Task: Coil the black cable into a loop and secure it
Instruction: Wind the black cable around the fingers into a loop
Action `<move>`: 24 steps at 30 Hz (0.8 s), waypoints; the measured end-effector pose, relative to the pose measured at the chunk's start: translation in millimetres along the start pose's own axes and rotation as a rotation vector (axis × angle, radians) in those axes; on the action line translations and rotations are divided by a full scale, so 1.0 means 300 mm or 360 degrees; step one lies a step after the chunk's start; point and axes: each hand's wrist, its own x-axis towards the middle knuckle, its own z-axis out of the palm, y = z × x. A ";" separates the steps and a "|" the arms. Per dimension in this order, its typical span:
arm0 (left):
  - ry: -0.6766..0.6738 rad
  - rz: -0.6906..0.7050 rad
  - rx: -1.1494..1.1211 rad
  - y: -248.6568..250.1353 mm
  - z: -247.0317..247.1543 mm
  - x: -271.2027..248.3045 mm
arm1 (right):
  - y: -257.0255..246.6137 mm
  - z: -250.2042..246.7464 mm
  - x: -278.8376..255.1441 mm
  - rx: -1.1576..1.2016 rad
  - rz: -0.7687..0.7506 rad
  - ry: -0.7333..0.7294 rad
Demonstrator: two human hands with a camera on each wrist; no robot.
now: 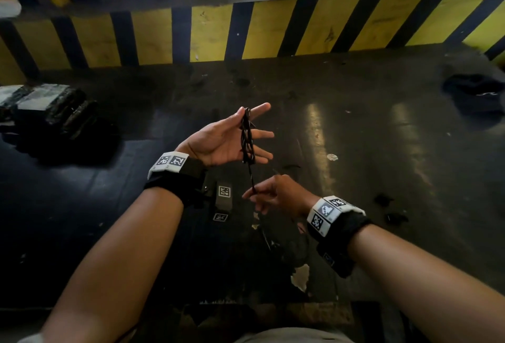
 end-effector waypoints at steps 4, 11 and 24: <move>0.0125 -0.0084 -0.0009 -0.037 -0.049 0.017 | -0.042 -0.009 -0.016 -0.0215 0.0017 -0.0112; 0.0393 -0.0391 0.0140 -0.127 -0.119 0.022 | -0.124 -0.157 -0.016 -0.0576 0.0049 -0.0002; 0.0097 -0.0683 0.0278 -0.181 -0.011 -0.008 | -0.348 -0.454 0.070 -0.1087 -0.0268 0.0275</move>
